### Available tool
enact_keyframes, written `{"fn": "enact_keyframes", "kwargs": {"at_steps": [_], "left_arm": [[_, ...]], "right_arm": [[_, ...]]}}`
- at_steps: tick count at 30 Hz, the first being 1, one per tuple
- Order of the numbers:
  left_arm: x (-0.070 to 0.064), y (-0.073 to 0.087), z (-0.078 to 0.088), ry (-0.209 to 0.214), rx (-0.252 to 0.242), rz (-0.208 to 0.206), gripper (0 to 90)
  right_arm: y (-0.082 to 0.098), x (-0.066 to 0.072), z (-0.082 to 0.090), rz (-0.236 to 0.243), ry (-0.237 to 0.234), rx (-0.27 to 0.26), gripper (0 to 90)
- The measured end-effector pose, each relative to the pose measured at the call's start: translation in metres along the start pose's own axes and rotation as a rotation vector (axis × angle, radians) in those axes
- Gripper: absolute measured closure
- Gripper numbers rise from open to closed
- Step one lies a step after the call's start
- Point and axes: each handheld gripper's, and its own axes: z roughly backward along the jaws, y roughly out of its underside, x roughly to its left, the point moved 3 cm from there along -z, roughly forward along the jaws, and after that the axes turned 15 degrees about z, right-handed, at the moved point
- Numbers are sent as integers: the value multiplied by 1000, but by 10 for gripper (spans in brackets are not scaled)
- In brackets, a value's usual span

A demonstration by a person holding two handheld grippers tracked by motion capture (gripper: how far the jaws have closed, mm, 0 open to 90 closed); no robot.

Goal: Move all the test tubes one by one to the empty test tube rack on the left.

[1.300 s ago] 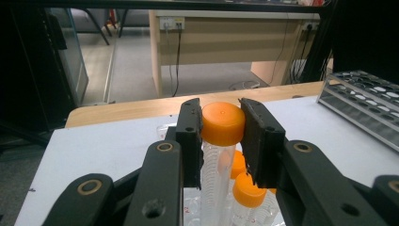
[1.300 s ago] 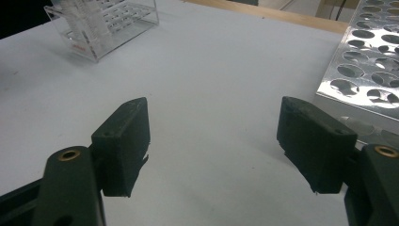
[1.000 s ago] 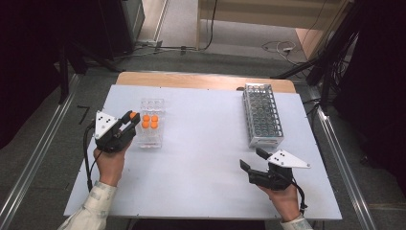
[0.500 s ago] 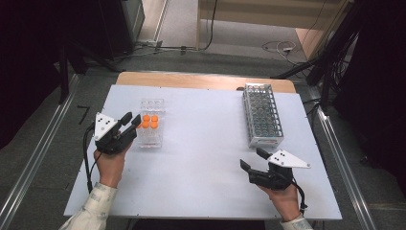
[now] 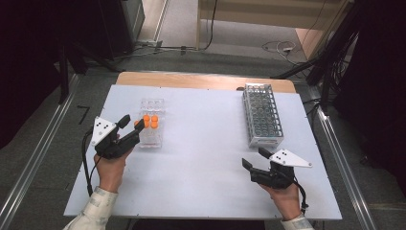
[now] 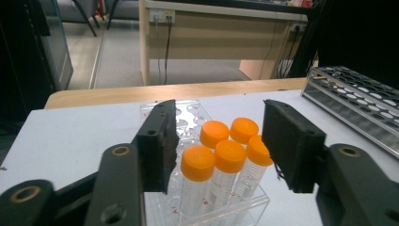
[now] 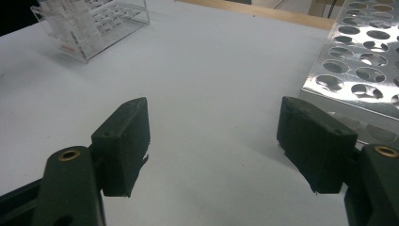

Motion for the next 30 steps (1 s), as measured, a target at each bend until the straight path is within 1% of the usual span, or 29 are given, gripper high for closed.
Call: {"fn": "enact_keyframes", "kwargs": {"at_steps": [8,10,18,30], "left_arm": [[-1,-1,2,3,-3,3,436],[-1,-1,3,-1,1,5,409],[-4,1,8,-3,4,-3,371],[-7,9,17,-17,8,-3,297]], "right_arm": [[0,0,0,-2,1,3,244],[0,-1,0,-4,4,1,244],[1,-1,1,-4,9,0,244],[1,-3,1,-4,13,1,244]]}}
